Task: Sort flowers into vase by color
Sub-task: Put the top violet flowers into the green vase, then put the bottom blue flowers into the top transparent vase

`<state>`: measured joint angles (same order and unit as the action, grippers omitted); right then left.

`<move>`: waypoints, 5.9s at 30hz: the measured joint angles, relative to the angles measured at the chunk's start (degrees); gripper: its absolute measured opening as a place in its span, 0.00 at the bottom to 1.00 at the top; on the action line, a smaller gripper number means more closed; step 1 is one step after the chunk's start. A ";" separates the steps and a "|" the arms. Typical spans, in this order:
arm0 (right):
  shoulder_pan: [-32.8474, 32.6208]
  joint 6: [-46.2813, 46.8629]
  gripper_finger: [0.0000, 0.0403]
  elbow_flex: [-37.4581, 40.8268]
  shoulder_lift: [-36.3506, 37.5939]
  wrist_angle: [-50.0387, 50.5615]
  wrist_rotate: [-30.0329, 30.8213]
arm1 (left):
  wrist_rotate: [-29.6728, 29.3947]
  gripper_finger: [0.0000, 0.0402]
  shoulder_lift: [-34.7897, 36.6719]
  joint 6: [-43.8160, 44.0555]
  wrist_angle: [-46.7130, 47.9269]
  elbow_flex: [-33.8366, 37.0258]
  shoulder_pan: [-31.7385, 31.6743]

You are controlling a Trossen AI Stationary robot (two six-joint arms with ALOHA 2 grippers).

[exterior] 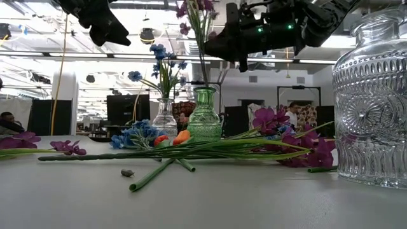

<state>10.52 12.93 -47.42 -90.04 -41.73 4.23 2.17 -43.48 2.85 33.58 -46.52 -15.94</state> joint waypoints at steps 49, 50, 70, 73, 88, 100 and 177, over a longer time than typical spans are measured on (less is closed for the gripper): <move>2.05 -2.88 0.55 0.00 21.66 49.15 0.33 | -5.58 0.45 -33.68 64.15 -0.54 0.00 9.71; 2.05 -2.88 0.55 0.00 21.66 49.12 0.33 | -6.11 0.45 -34.68 65.29 -1.65 0.00 10.20; 1.88 -1.87 0.55 0.00 21.66 49.06 0.33 | -14.73 0.45 -45.24 84.91 -8.35 -0.02 15.45; 1.90 -1.88 0.55 0.00 21.66 49.14 0.35 | -16.44 0.45 -47.04 86.00 -10.93 -0.02 15.98; 1.90 -1.88 0.55 0.00 21.66 49.09 0.35 | -16.98 0.42 -51.52 85.37 -13.37 -0.20 16.02; 1.90 -1.88 0.55 0.00 21.66 49.09 0.35 | -17.76 0.09 -51.52 81.59 -9.88 -0.09 16.00; 1.90 -1.88 0.55 0.00 21.66 49.06 0.33 | -50.97 0.03 -2.79 2.68 -27.46 -0.07 28.34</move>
<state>12.43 11.05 -47.42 -68.38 7.33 4.56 -48.79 -46.27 5.53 6.12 -46.59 12.40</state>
